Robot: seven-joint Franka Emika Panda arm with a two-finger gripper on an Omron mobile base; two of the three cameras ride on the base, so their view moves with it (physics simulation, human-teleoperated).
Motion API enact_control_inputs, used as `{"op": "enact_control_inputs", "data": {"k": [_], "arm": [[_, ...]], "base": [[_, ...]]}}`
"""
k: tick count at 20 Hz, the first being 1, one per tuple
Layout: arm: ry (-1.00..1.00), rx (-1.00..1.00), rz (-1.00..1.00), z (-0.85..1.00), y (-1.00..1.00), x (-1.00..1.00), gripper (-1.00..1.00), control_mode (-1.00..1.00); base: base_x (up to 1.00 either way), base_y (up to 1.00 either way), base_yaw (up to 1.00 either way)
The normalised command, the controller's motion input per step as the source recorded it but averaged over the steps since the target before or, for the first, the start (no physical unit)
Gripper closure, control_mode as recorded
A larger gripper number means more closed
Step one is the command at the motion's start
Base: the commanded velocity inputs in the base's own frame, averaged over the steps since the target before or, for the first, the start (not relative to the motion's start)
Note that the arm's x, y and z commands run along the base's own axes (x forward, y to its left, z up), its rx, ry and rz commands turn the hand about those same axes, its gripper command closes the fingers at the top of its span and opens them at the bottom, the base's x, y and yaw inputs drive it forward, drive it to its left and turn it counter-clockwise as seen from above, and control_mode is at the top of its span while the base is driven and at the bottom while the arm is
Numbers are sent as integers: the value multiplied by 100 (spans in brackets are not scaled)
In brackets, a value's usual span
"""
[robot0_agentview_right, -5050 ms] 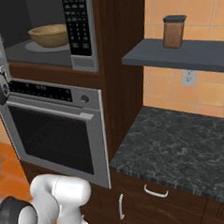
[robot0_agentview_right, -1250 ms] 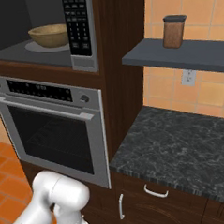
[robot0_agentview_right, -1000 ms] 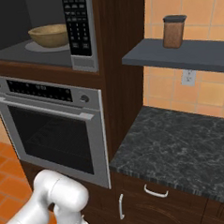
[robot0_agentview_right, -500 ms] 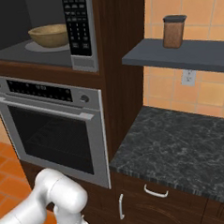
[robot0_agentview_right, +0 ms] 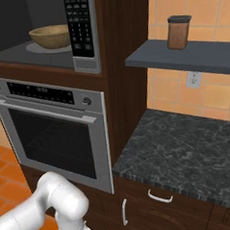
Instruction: Open the microwave, place the bowl with waffle inside the microwave, then close the microwave door and turn it on.
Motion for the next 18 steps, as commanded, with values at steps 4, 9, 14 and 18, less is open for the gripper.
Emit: {"op": "enact_control_inputs", "data": {"k": [4, 9, 14, 18], "arm": [[0, 42, 2, 78, -99, 0, 100, -100], [10, 43, 9, 76, -100, 0, 100, -100], [16, 44, 14, 80, -100, 9, 100, -100], [8, 41, 19, 32, -100, 51, 100, -100]], "base": [[0, 0, 0], [0, 0, 0], [0, 0, 0], [0, 0, 0]]}}
